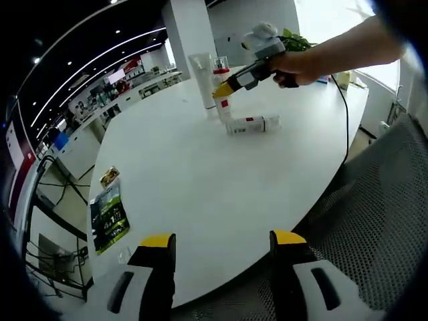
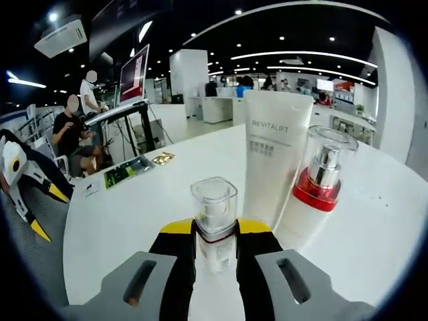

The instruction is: Arrange the skincare products in the storage area until every visible bottle or jar stands upright without overlapping.

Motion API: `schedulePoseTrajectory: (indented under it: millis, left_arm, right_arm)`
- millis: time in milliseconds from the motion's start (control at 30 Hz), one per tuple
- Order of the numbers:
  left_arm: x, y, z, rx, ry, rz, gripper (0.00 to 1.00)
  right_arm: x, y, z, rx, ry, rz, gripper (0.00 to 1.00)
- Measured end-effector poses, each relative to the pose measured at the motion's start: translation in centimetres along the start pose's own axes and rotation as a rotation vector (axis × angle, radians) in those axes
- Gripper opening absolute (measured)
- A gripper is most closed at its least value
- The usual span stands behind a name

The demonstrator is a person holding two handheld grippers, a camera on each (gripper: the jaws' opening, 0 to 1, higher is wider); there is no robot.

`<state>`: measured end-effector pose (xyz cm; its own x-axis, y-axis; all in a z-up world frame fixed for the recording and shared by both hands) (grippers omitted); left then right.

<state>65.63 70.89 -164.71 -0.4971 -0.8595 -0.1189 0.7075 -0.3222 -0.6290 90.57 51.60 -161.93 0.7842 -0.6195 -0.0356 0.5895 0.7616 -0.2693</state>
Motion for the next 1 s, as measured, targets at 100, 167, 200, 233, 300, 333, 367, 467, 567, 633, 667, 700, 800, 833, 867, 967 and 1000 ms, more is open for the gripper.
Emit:
schedulePoseTrajectory:
  millis: [100, 167, 200, 233, 300, 333, 367, 467, 567, 633, 667, 700, 800, 833, 867, 967, 1000]
  left_arm:
    - [-0.01, -0.01, -0.04, -0.003, 0.001, 0.000, 0.58]
    - [-0.01, 0.01, -0.05, -0.004, 0.000, 0.000, 0.58]
    - [-0.02, 0.00, -0.06, -0.004, 0.000, 0.000, 0.58]
    - [-0.04, 0.01, -0.07, -0.005, 0.001, 0.001, 0.58]
    - [-0.05, 0.01, -0.12, -0.008, 0.001, 0.002, 0.58]
    - [-0.05, 0.01, -0.12, -0.009, 0.001, 0.002, 0.58]
    - [-0.06, 0.01, -0.12, -0.008, 0.002, 0.002, 0.58]
    - [-0.10, 0.01, 0.00, 0.000, 0.002, 0.004, 0.58]
    - [-0.09, 0.03, 0.00, 0.001, 0.006, 0.003, 0.58]
    - [-0.10, 0.04, -0.04, -0.002, 0.004, 0.004, 0.58]
    - [-0.09, 0.03, -0.03, -0.001, 0.005, 0.003, 0.58]
    - [-0.09, 0.04, -0.04, -0.002, 0.007, 0.003, 0.58]
    - [-0.12, 0.02, -0.01, 0.000, 0.008, 0.005, 0.58]
    - [-0.12, 0.02, 0.04, 0.003, 0.008, 0.005, 0.58]
    - [-0.11, 0.03, 0.01, 0.002, 0.009, 0.005, 0.58]
    - [-0.13, 0.05, -0.02, 0.000, 0.009, 0.006, 0.58]
    - [-0.13, 0.05, -0.01, 0.001, 0.009, 0.007, 0.58]
  right_arm:
    - [0.03, 0.18, -0.21, -0.003, -0.008, 0.000, 0.19]
    - [0.01, 0.39, -0.19, 0.014, -0.011, 0.003, 0.19]
    - [-0.01, 0.46, -0.24, 0.015, -0.011, 0.004, 0.19]
    - [-0.15, 0.42, -0.21, 0.020, -0.009, 0.008, 0.19]
    - [-0.18, 0.47, -0.28, 0.028, -0.020, 0.009, 0.19]
    - [-0.17, 0.49, -0.33, 0.029, -0.024, 0.009, 0.19]
    - [-0.15, 0.50, -0.39, 0.034, -0.024, 0.009, 0.19]
    - [-0.08, 0.42, -0.44, 0.041, -0.036, 0.008, 0.20]
    - [-0.13, 0.41, -0.43, 0.037, -0.053, 0.007, 0.20]
    - [-0.23, 0.44, -0.42, 0.035, -0.069, 0.013, 0.20]
    - [-0.29, 0.46, -0.40, 0.029, -0.091, 0.014, 0.20]
    - [-0.37, 0.51, -0.40, 0.026, -0.100, 0.019, 0.20]
    - [-0.36, 0.62, -0.36, 0.015, -0.120, 0.022, 0.20]
    - [-0.29, 0.65, -0.37, 0.013, -0.124, 0.021, 0.20]
    - [-0.24, 0.68, -0.38, 0.010, -0.132, 0.018, 0.20]
    - [-0.01, 0.68, -0.46, 0.010, -0.133, 0.010, 0.21]
    - [0.09, 0.66, -0.49, 0.011, -0.128, 0.005, 0.21]
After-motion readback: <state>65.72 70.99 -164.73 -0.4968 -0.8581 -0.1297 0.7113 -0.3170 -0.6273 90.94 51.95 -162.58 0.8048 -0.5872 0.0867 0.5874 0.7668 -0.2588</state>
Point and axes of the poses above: the point that each gripper's makers call its tool centre point, and the gripper's own axes: y roughly forward along the fingers, x roughly to its right, z roughly out of its top, the point moved 5 cm from there along -y, roughly backward along the fingers, and after that the axes turned 10 degrees about x, right-handed, at the moved point
